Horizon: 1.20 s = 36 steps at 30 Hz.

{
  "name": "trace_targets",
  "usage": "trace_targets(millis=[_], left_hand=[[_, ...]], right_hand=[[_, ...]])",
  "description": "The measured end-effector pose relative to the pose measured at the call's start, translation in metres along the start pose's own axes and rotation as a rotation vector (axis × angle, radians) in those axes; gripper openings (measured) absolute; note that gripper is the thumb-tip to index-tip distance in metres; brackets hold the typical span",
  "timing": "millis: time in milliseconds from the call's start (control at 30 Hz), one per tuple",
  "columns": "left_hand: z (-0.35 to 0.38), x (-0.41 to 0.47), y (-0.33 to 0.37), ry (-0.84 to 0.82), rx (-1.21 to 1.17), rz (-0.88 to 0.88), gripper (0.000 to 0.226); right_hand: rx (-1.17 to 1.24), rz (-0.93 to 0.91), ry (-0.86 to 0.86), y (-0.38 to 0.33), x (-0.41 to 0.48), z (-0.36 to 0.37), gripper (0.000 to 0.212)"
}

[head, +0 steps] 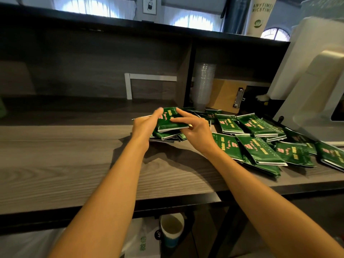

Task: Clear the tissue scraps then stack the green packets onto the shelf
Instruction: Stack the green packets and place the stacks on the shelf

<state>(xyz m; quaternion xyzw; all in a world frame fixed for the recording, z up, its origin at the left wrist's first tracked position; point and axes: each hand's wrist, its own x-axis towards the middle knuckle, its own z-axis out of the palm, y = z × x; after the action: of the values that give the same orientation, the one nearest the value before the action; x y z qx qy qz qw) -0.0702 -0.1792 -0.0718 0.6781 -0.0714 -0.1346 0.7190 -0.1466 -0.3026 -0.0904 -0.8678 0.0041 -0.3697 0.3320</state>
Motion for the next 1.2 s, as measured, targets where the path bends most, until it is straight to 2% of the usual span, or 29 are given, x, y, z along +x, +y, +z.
trace_targets(millis=[100,200,267,300,367,500,533,600,667,767,833,900,1033,1133,1200], left_hand=[[-0.001,0.003,-0.001,0.030,0.009,0.023,0.016],[-0.004,0.009,-0.002,0.068,-0.025,0.033,0.014],[-0.008,0.013,-0.002,0.098,-0.010,0.046,0.014],[-0.010,0.015,-0.003,0.112,0.003,0.049,0.013],[-0.018,0.018,-0.003,0.140,0.042,0.047,0.013],[-0.036,0.021,0.003,0.125,0.102,0.071,0.020],[-0.038,0.020,0.004,0.095,0.108,0.077,0.022],[-0.040,0.017,0.005,0.024,0.106,0.070,0.029],[-0.040,0.015,0.003,-0.020,0.097,0.042,0.036],[-0.042,0.015,0.001,-0.018,0.106,0.032,0.048],[-0.044,0.015,0.002,-0.025,0.098,0.048,0.057],[-0.046,0.013,0.002,-0.052,0.120,0.071,0.051],[-0.046,0.008,0.002,-0.119,0.188,0.094,0.013],[-0.047,0.008,-0.002,-0.135,0.266,0.133,0.018],[-0.047,0.004,-0.002,-0.143,0.239,0.129,0.021]], right_hand=[[0.174,0.115,-0.129,-0.005,0.000,0.001,0.054],[0.227,0.271,-0.002,-0.006,0.002,-0.001,0.054],[0.037,0.388,0.128,-0.001,0.004,-0.005,0.045],[-0.106,0.425,0.139,0.003,0.006,-0.008,0.040],[-0.346,0.464,0.039,0.011,0.008,-0.008,0.041],[-0.613,0.523,-0.232,0.018,0.011,0.006,0.086],[-0.651,0.524,-0.267,0.019,0.011,0.009,0.091],[-0.684,0.480,-0.269,0.018,0.011,0.010,0.082],[-0.688,0.405,-0.241,0.014,0.009,0.010,0.059],[-0.752,0.307,-0.235,0.004,0.008,0.007,0.033],[-0.768,0.253,-0.173,-0.001,0.007,0.006,0.022],[-0.784,0.205,-0.097,-0.004,0.006,0.005,0.021],[-0.714,0.108,0.037,-0.008,0.003,0.004,0.027],[-0.498,-0.135,0.178,-0.013,-0.004,0.007,0.029],[-0.387,-0.225,0.173,-0.008,-0.005,0.011,0.032]])
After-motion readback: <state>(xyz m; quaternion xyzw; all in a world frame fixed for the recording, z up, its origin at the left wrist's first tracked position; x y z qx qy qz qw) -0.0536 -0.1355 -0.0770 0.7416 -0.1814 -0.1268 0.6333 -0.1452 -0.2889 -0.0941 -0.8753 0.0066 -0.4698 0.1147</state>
